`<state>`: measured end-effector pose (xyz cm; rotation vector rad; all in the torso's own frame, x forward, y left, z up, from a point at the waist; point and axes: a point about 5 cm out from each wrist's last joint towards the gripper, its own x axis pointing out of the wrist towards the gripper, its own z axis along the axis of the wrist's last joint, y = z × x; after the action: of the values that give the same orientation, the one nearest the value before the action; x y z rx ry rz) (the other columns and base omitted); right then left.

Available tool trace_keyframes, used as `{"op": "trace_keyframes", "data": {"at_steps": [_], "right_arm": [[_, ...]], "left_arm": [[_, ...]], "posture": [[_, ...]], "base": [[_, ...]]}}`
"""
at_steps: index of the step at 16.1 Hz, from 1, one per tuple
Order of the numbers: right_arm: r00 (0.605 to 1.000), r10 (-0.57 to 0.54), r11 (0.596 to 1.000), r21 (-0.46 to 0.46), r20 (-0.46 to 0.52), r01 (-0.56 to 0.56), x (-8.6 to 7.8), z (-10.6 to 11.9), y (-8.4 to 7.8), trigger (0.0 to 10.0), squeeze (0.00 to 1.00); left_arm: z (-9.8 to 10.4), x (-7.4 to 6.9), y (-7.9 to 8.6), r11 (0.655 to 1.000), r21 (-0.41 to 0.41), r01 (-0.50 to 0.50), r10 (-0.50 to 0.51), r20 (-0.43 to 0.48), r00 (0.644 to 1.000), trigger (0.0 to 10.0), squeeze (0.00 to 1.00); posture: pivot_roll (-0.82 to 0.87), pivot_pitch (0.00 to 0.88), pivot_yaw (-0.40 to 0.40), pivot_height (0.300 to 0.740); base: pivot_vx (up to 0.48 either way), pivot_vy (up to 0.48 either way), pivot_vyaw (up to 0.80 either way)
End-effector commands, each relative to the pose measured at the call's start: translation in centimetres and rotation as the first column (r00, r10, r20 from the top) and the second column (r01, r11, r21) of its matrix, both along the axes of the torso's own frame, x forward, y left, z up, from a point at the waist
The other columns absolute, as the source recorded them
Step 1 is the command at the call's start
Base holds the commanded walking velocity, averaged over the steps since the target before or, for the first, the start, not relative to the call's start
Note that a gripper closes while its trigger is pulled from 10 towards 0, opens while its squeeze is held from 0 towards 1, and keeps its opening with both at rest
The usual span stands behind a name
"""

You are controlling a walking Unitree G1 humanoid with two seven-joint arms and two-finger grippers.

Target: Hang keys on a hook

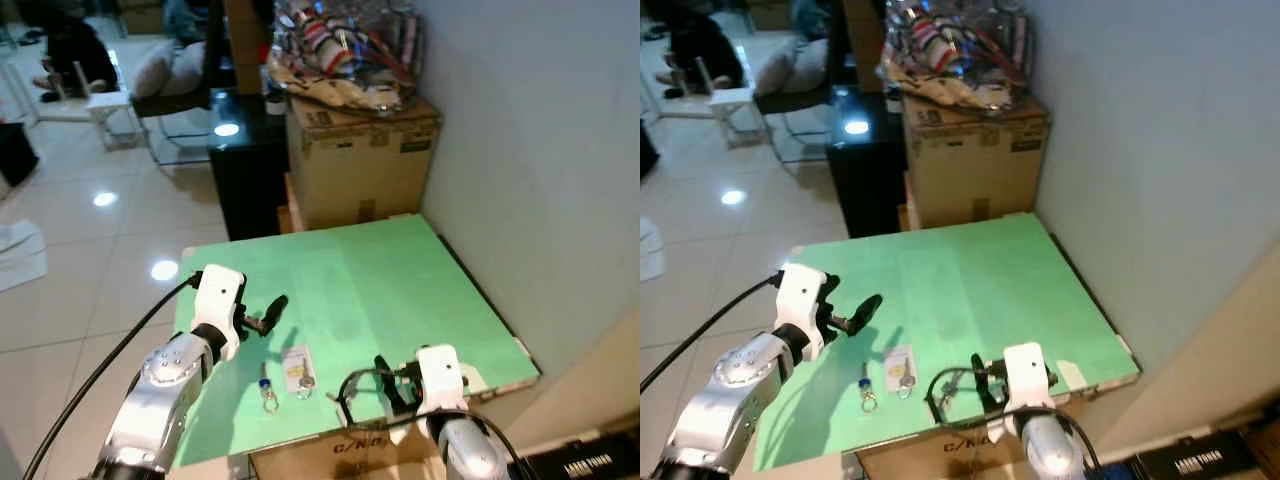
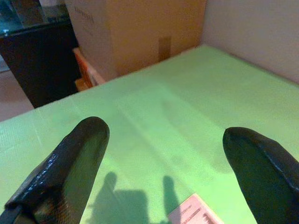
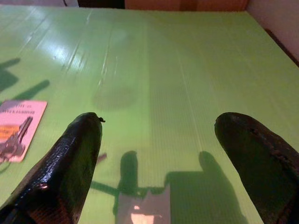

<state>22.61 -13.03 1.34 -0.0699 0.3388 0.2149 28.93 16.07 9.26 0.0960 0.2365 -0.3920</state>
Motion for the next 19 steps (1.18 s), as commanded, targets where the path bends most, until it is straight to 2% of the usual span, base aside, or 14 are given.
{"op": "trace_keyframes", "data": {"at_steps": [1, 4, 5, 6, 8, 9, 12, 13, 16, 18, 19], "right_arm": [[1.0, 0.017, 1.0, -0.003, 0.018, -0.017, 0.0, 0.4, 0.2, 10.0, 1.0], [0.997, 0.072, 0.997, -0.009, -0.026, -0.073, -1.6, -0.4, 0.4, 10.0, 1.0], [0.995, 0.086, 0.996, -0.013, -0.054, -0.086, -2.3, -0.8, 0.6, 10.0, 1.0], [0.995, 0.075, 0.997, -0.01, -0.06, -0.076, -2.7, -0.9, 0.5, 10.0, 1.0], [0.996, 0.062, 0.998, -0.006, -0.069, -0.063, -3.1, -1.1, 0.2, 10.0, 1.0], [0.994, 0.066, 0.998, -0.009, -0.092, -0.067, -3.9, -1.5, -0.3, 10.0, 1.0], [0.984, 0.096, 0.995, -0.013, -0.149, -0.099, -6.1, -2.6, -1.4, 10.0, 1.0], [0.979, 0.115, 0.992, -0.023, -0.168, -0.12, -7.3, -2.9, -1.8, 10.0, 1.0], [0.973, 0.131, 0.991, -0.002, -0.191, -0.133, -9.0, -4.0, -2.7, 10.0, 1.0], [0.959, 0.144, 0.988, -0.016, -0.244, -0.152, -10.5, -5.8, -3.2, 10.0, 1.0], [0.945, 0.14, 0.988, -0.021, -0.295, -0.153, -11.4, -7.4, -3.4, 10.0, 1.0]], "left_arm": [[-0.2, 0.1, 0.0, 0.999, 0.032, 0.006, -0.006, 0.002, 1.0, 10.0, 0.0], [-2.5, 0.8, -1.8, 0.996, 0.07, 0.059, -0.055, -0.07, 0.996, 10.0, 0.0], [-4.0, 0.0, -2.2, 0.989, 0.095, 0.114, -0.101, -0.137, 0.985, 10.0, 0.0], [-5.9, -1.6, -2.4, 0.974, 0.11, 0.2, -0.171, -0.231, 0.958, 10.0, 0.0], [-7.1, -3.3, -2.5, 0.961, 0.097, 0.26, -0.221, -0.298, 0.929, 10.0, 0.0], [-7.4, -4.1, -2.3, 0.959, 0.087, 0.27, -0.231, -0.313, 0.921, 10.0, 0.0], [-7.9, -4.9, -2.0, 0.966, 0.053, 0.252, -0.225, -0.298, 0.928, 10.0, 0.0], [-8.0, -5.1, -2.5, 0.968, 0.019, 0.249, -0.234, -0.28, 0.931, 10.0, 0.0], [-7.7, -5.0, -3.9, 0.972, -0.045, 0.231, -0.235, -0.224, 0.946, 10.0, 0.0], [-8.0, -5.4, -5.0, 0.957, -0.034, 0.288, -0.289, -0.212, 0.934, 10.0, 0.0], [-8.4, -5.7, -5.4, 0.951, -0.02, 0.307, -0.304, -0.214, 0.928, 10.0, 0.0]], "posture": [[-0.11, 0.0, 0.058, 0.74], [-0.13, 0.01, 0.067, 0.736], [-0.14, 0.014, 0.074, 0.736], [-0.15, 0.016, 0.079, 0.736], [-0.16, 0.019, 0.083, 0.736], [-0.16, 0.022, 0.088, 0.736], [-0.16, 0.03, 0.085, 0.736], [-0.17, 0.035, 0.084, 0.736], [-0.19, 0.044, 0.087, 0.736], [-0.2, 0.052, 0.091, 0.736], [-0.21, 0.066, 0.096, 0.736]], "base": [[0.0, 0.0, -0.59], [0.0, 0.0, -0.38], [0.0, 0.0, 0.0], [0.0, 0.0, 0.0], [0.0, 0.0, 0.0], [0.0, 0.0, 0.0], [0.0, 0.0, 0.0], [0.0, 0.0, 0.0], [0.0, 0.0, 0.0], [0.0, 0.0, 0.0], [0.0, 0.0, 0.0]]}}
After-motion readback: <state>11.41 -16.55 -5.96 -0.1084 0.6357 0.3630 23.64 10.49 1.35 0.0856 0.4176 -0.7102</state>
